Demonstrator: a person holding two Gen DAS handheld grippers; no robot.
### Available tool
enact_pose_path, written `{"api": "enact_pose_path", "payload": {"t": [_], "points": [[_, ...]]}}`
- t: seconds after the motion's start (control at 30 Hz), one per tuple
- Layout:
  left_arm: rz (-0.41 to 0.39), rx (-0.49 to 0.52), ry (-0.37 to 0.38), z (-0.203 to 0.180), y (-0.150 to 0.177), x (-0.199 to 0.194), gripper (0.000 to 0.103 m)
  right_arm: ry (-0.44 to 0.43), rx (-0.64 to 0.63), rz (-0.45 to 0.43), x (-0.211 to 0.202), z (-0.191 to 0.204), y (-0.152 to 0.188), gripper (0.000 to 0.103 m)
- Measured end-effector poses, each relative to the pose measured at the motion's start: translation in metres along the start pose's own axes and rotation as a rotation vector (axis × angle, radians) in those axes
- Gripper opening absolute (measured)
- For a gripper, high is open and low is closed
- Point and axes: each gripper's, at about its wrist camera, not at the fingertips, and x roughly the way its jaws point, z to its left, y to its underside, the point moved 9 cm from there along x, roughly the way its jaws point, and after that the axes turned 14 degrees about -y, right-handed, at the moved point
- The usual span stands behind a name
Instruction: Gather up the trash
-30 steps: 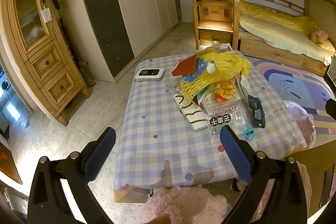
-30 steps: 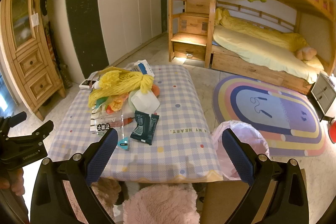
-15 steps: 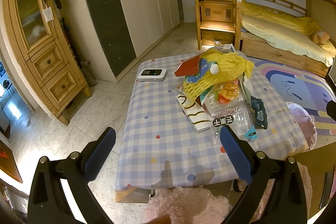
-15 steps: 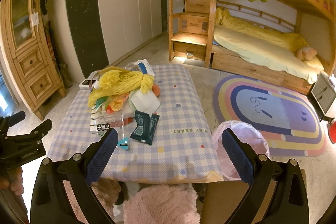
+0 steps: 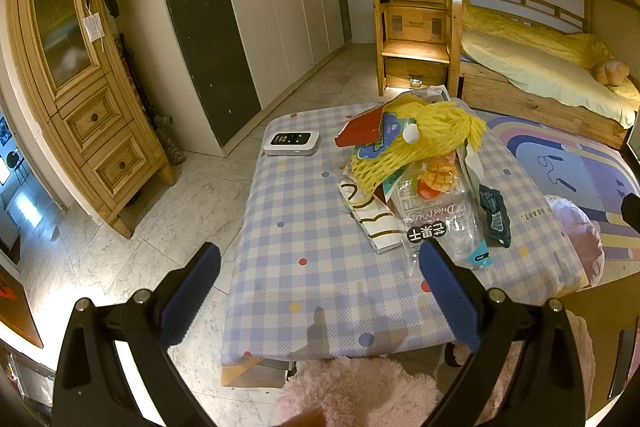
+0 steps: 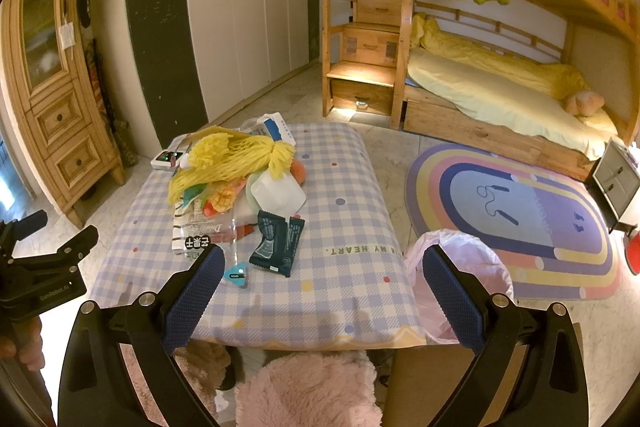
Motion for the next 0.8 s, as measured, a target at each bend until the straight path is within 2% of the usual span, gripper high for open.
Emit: {"api": "enact_pose_path", "payload": {"t": [0.8], "points": [[0.002,-0.002,-0.005,0.006,-0.0019,0.0026,0.096,0.001,0.0,0.004,0.0019,0.0003,0.0001,0.098]]}}
